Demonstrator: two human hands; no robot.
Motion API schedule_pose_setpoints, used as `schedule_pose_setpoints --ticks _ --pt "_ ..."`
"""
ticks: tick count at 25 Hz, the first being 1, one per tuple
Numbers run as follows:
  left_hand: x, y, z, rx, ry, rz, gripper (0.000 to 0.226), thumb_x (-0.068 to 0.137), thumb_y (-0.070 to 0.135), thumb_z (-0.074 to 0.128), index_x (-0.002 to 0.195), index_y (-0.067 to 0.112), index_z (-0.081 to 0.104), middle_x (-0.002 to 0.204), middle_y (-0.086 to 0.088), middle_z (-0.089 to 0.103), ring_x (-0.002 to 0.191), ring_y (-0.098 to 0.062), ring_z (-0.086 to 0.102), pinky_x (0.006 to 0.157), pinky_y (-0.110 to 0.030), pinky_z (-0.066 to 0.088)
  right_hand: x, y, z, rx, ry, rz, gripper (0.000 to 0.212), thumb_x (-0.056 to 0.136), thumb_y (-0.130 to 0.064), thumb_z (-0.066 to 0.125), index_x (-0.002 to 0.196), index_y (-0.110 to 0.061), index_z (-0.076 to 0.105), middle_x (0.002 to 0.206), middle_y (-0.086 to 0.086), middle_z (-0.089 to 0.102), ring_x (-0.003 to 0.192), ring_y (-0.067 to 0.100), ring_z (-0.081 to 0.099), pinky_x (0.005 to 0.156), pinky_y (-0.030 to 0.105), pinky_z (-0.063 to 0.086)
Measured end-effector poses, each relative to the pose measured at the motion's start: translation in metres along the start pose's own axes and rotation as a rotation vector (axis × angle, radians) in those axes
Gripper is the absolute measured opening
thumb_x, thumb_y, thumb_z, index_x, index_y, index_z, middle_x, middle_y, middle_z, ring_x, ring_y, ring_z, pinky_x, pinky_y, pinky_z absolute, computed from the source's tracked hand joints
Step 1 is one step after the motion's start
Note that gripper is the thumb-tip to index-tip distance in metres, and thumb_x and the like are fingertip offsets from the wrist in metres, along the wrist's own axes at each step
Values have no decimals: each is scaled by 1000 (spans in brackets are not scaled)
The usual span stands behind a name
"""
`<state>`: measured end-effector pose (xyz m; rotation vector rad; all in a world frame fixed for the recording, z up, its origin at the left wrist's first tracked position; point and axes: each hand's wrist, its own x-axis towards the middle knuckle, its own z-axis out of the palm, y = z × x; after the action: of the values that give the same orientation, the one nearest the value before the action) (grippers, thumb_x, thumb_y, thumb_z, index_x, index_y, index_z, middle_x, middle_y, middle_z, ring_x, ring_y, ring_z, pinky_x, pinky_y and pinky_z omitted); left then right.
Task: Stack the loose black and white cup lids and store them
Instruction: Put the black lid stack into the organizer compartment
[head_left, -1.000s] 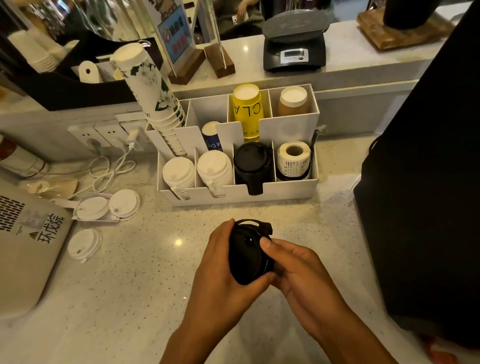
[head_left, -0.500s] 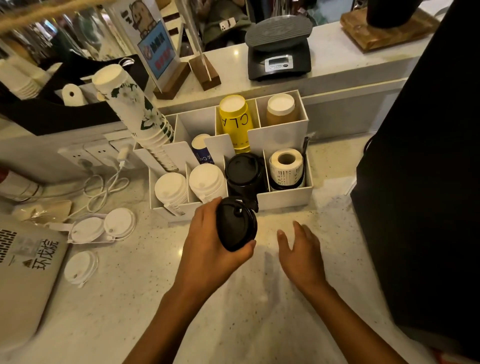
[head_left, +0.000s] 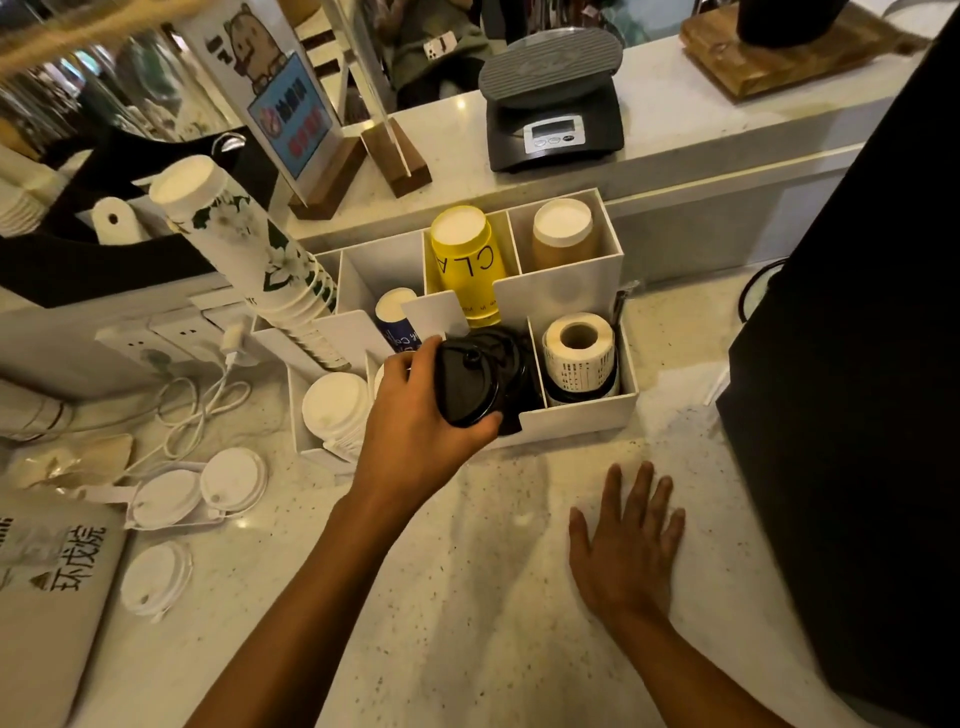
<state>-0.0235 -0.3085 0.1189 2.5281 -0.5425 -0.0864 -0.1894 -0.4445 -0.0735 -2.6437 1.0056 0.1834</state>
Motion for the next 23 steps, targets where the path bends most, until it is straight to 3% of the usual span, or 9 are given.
schedule_pose_setpoints --ticks 11,16,23 --pt "44 5 22 13 -33 26 90 71 51 83 144 25 37 139 -6 54 123 -26 53 96 -40 54 2 -3 2 -3 27 29 85 89 -69 3 159 -21 9 166 16 1 153 39 -2 120 60 11" --pt "52 5 31 31 -47 22 89 70 53 83 142 27 37 137 -7 55 120 -27 55 93 -37 53 3 -2 6 17 52 26 84 91 -69 12 159 -20 11 167 16 4 153 40 1 120 61 12" --pt "56 6 37 75 -93 5 92 71 52 83 144 24 35 139 -9 52 123 -29 54 97 -42 53 3 0 12 17 81 20 84 92 -69 20 159 -20 12 167 16 4 153 40 1 119 62 13"
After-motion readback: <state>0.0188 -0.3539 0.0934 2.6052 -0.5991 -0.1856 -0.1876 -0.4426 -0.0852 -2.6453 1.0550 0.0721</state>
